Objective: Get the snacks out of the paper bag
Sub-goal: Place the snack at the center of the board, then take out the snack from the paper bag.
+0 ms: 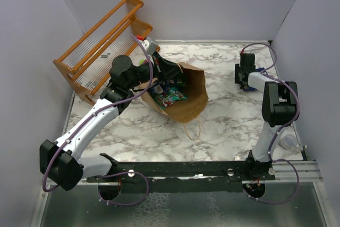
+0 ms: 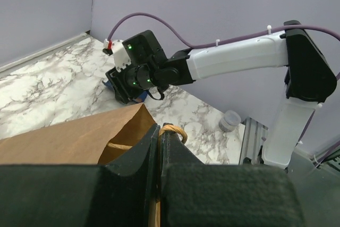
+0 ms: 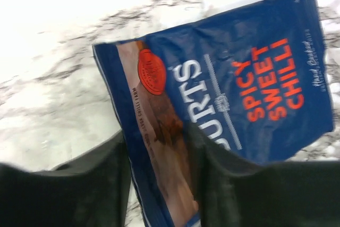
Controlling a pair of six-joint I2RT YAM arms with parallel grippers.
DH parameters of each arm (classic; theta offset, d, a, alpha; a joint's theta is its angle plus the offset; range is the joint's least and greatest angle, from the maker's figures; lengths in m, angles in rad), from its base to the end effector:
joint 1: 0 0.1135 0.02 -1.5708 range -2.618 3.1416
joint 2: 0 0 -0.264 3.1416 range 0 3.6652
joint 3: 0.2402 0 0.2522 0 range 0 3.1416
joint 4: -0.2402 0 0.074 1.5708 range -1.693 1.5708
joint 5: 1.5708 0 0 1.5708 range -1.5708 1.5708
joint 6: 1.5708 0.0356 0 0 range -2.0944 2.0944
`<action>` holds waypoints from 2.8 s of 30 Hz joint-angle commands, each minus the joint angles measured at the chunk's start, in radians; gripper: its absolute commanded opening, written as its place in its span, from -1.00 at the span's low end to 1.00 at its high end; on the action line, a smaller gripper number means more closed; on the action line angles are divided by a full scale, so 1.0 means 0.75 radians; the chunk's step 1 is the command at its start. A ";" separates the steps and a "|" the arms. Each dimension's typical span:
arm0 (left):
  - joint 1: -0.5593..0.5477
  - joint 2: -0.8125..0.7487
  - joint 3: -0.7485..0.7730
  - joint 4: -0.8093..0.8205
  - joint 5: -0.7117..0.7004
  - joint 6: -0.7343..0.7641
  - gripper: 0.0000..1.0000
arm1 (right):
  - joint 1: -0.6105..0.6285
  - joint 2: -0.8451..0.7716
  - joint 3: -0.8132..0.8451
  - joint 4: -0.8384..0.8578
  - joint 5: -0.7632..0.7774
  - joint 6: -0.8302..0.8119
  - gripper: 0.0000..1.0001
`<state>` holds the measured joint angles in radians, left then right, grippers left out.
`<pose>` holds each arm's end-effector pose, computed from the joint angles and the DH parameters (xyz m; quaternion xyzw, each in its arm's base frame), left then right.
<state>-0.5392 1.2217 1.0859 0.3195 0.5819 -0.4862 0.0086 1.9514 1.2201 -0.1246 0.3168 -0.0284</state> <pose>0.2324 -0.1619 0.4068 0.2367 0.6063 -0.5212 0.5520 0.4112 -0.0076 0.1582 0.0381 0.9259 -0.1512 0.3440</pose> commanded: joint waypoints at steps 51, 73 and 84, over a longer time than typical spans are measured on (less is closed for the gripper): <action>-0.047 -0.044 0.008 -0.056 -0.161 0.142 -1.00 | 1.165 -1.063 -0.388 0.251 -0.307 0.457 0.55; -0.046 -0.051 -0.002 0.022 -0.051 0.081 -1.00 | 1.167 -0.445 -0.479 0.997 0.374 0.542 -0.05; -0.046 -0.043 -0.011 0.047 -0.032 0.055 -1.00 | 1.167 -0.256 -0.359 1.078 0.427 0.565 0.11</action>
<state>-0.5674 1.2079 1.0859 0.3058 0.5205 -0.4278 0.8818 1.7206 0.8989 0.6044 0.5518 0.3847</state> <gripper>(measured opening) 0.028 0.536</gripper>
